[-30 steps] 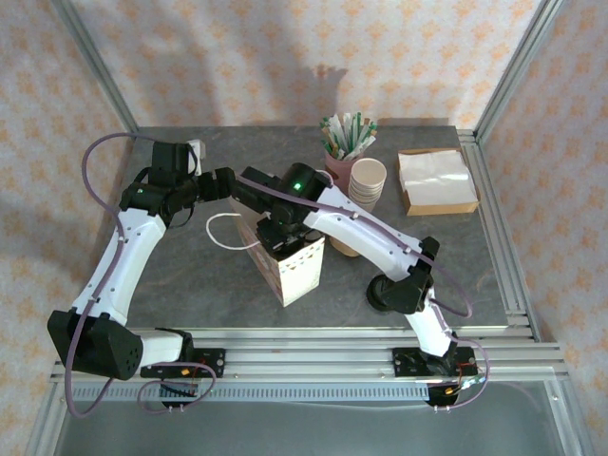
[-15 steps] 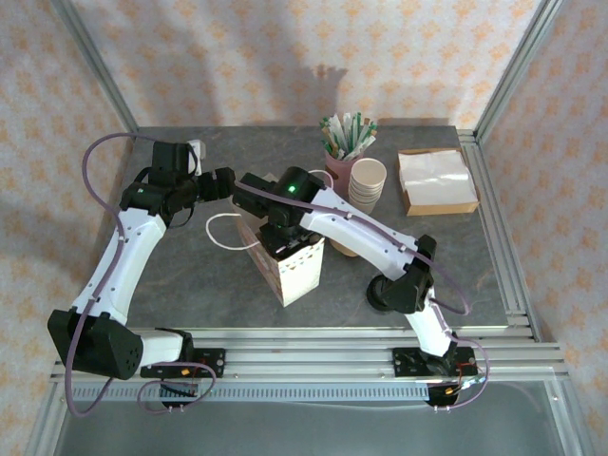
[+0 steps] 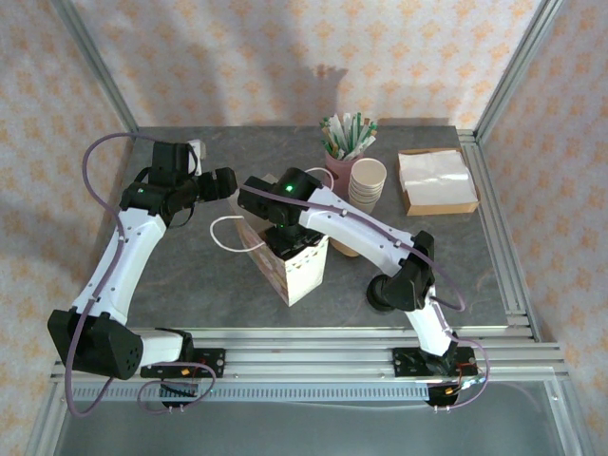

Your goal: Pack the takeout coffee

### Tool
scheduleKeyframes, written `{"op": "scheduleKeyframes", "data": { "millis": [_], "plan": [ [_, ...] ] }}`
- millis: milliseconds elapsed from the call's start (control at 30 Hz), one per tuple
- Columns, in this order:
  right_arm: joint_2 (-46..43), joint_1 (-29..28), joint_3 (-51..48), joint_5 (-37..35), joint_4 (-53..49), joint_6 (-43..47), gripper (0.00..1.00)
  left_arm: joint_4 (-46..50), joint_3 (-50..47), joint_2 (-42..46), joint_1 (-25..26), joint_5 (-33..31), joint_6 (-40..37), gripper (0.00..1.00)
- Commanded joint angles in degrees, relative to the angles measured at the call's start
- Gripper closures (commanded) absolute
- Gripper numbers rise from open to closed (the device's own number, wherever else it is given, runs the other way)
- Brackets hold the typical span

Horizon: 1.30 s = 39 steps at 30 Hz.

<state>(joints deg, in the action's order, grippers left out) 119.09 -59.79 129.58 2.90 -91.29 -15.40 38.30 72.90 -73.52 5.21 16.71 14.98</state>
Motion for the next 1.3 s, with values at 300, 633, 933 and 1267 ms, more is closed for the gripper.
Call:
{"op": "scheduleKeyframes", "data": {
  "millis": [300,633,933,1267],
  "plan": [
    [-0.44,0.20,-1.26,2.98,-0.44,-2.05,0.42,0.24,-0.15,-0.35,-0.22,0.46,0.10,0.12],
    [-0.34,0.40,-2.02,2.68,0.66,-1.50,0.42,0.22,-0.22,-0.37,-0.15,0.57,0.15,0.12],
    [-2.42,1.30,-7.83,3.58,4.56,-1.60,0.43,0.28,-0.17,-0.54,-0.05,0.52,0.11,0.12],
    [-4.92,2.27,-12.69,4.33,9.25,-2.11,0.43,0.43,-0.16,-0.75,0.32,0.39,0.05,0.12]
  ]
}}
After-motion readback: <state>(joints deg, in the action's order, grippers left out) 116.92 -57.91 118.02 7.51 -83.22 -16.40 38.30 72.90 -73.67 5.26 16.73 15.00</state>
